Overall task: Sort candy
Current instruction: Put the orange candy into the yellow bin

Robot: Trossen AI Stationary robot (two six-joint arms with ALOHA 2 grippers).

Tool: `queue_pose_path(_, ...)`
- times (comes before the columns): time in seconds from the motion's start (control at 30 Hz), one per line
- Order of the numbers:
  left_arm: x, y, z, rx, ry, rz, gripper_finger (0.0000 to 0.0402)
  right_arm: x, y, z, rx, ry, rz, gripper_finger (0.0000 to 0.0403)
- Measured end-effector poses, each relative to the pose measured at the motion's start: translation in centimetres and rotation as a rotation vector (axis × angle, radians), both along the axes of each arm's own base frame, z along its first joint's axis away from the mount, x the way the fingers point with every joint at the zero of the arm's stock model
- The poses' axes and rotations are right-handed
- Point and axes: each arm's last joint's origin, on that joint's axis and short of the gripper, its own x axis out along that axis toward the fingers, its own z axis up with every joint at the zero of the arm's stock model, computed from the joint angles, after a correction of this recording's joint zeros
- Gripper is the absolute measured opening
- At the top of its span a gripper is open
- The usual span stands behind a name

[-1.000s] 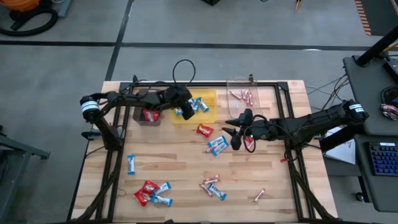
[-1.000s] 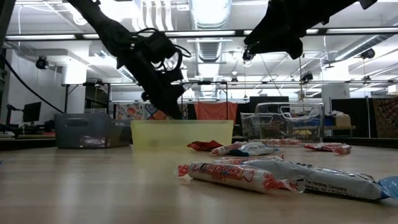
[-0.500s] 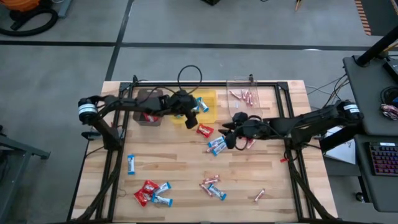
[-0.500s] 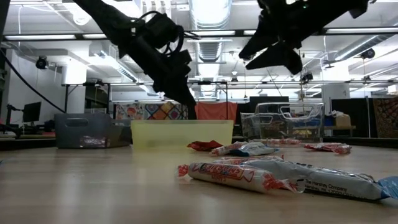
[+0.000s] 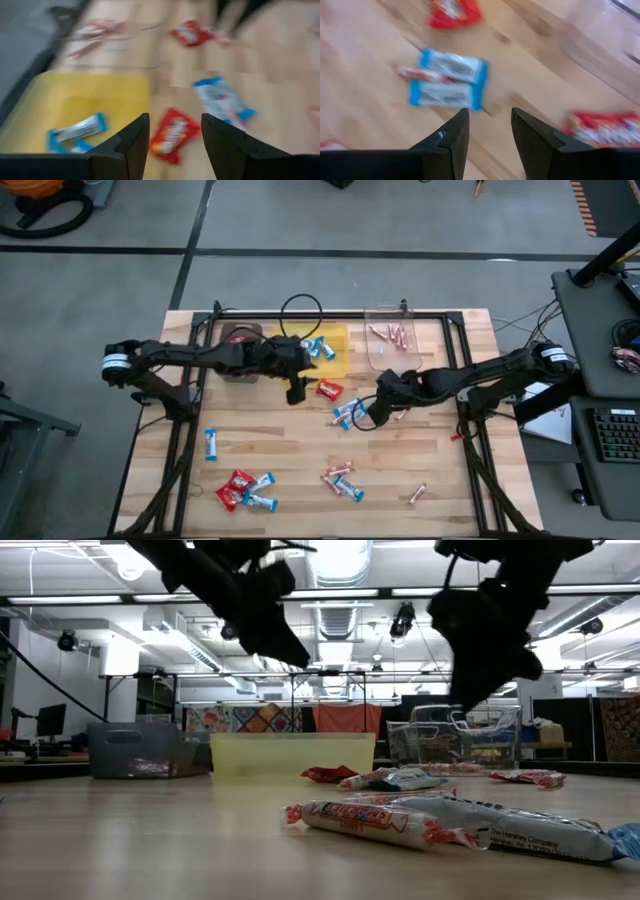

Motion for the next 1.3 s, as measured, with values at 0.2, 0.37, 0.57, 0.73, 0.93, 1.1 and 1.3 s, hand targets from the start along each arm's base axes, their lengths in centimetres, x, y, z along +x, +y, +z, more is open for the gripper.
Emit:
queue_pose_path(0.2,-0.2,-1.7,0.1,-0.056,0.01,-0.145,0.0162,-1.1,-0.1,0.0,-0.01,0.12,-0.017,0.0139)
queue_pose_path(0.37,-0.1,-2.5,-0.6,-0.071,0.052,-0.165,0.0162,-1.0,-0.1,0.0,-0.011,0.121,-0.014,0.0137)
queue_pose_path(0.57,0.5,-4.2,-1.7,-0.089,0.087,-0.242,0.0162,-1.1,-0.1,-0.1,-0.015,0.127,-0.003,0.0141)
queue_pose_path(0.73,2.8,-5.6,-3.4,-0.127,0.007,-0.279,0.0162,-1.1,-0.1,-0.1,-0.017,0.132,0.013,0.0138)
queue_pose_path(0.93,4.6,-6.2,-7.0,-0.159,0.051,-0.275,0.0178,-1.1,-0.1,-0.1,-0.021,0.134,0.029,0.0132)
queue_pose_path(1.1,5.6,-6.6,-10.1,-0.206,0.091,-0.235,0.0198,-1.1,-0.1,-0.2,-0.029,0.137,0.048,0.0134)
queue_pose_path(1.3,6.2,-6.9,-12.2,-0.235,0.111,-0.119,0.0199,-1.1,-0.1,-0.3,-0.036,0.14,0.056,0.0136)
